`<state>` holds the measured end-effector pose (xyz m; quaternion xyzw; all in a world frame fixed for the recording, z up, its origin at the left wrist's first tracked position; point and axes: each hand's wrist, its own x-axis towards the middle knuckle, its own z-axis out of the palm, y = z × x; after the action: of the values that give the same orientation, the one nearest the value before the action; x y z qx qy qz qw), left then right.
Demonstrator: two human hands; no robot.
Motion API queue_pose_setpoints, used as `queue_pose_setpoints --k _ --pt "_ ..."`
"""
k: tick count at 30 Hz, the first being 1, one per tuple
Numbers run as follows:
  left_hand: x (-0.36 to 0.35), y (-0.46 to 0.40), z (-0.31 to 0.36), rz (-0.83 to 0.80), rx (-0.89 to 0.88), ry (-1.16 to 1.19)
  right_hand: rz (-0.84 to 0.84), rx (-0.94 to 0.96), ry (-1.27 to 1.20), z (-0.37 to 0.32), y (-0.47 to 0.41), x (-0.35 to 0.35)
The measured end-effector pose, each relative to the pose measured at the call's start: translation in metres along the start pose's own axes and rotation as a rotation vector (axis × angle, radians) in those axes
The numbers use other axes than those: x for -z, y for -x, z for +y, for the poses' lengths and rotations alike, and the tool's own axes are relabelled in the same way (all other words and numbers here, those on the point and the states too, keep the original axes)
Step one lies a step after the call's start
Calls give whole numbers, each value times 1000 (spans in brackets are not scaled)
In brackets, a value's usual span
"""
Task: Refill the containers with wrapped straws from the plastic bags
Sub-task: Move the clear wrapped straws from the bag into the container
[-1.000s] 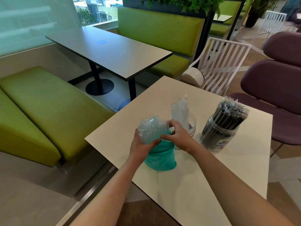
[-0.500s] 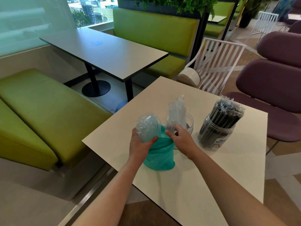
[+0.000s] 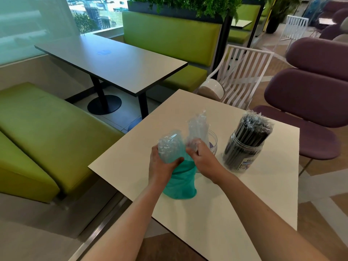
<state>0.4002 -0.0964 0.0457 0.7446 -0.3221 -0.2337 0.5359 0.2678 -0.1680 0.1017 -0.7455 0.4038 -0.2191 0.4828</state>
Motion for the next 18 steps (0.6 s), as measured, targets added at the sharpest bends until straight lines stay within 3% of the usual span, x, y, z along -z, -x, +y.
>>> queue_pose_setpoints --k 7,18 --pt "-4 -3 1 33 10 42 118 65 -81 -44 -6 40" --pt "-5 -6 4 51 26 15 581 270 -71 -83 -31 90"
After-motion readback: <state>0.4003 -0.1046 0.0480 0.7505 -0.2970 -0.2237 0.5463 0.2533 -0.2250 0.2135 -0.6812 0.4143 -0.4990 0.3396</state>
